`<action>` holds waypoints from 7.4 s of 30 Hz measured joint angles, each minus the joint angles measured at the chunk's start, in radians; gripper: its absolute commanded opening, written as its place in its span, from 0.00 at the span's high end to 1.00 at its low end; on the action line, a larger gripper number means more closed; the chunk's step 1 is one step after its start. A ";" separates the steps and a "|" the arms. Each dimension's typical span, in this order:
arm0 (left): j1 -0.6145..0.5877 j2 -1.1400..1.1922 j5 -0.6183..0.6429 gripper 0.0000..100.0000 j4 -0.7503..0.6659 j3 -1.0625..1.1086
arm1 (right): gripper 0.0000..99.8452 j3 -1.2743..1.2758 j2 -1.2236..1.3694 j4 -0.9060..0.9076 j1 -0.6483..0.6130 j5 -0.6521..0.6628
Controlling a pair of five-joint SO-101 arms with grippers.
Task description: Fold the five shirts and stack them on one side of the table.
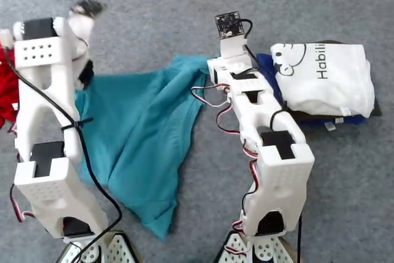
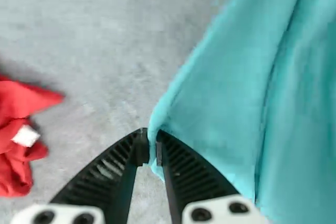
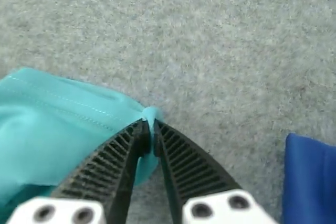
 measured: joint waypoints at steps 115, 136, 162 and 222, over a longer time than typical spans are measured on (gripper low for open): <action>-0.583 -1.148 -0.064 0.97 -0.853 1.626 | 0.99 -0.701 0.216 1.539 -0.344 -0.083; -0.460 -1.157 -0.423 0.97 -0.351 1.275 | 0.82 0.229 -0.750 1.576 -0.358 0.388; -0.459 -1.247 -0.423 0.97 -0.238 1.226 | 0.97 -0.776 0.227 1.478 -0.377 0.054; -0.459 -1.247 -0.423 0.97 -0.238 1.227 | 0.91 -0.034 -0.210 1.571 -0.417 0.044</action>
